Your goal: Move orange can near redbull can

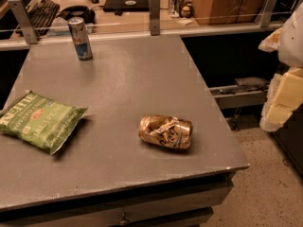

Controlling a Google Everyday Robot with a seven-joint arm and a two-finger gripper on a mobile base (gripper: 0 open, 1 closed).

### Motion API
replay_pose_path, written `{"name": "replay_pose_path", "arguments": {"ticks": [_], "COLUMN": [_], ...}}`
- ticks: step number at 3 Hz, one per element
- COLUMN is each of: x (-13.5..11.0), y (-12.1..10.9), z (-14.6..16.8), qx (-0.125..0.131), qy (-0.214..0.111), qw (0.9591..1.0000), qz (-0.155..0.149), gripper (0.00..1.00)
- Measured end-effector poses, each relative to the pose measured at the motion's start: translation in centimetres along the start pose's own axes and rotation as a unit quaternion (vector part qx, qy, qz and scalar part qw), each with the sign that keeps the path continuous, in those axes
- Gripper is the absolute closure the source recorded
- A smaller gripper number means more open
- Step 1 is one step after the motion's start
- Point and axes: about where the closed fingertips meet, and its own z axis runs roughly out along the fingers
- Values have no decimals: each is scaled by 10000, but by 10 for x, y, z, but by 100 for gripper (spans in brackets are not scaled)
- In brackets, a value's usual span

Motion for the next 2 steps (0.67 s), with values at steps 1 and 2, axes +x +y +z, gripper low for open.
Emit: {"name": "replay_pose_path", "arguments": {"ticks": [1,2], "x": [0,-29], "y": [0,10], "z": [0,24], "qx": [1,-202], "qy": [0,-313], "qw": [10000,9993], "qz": [0,-51], "gripper": [0,0]}}
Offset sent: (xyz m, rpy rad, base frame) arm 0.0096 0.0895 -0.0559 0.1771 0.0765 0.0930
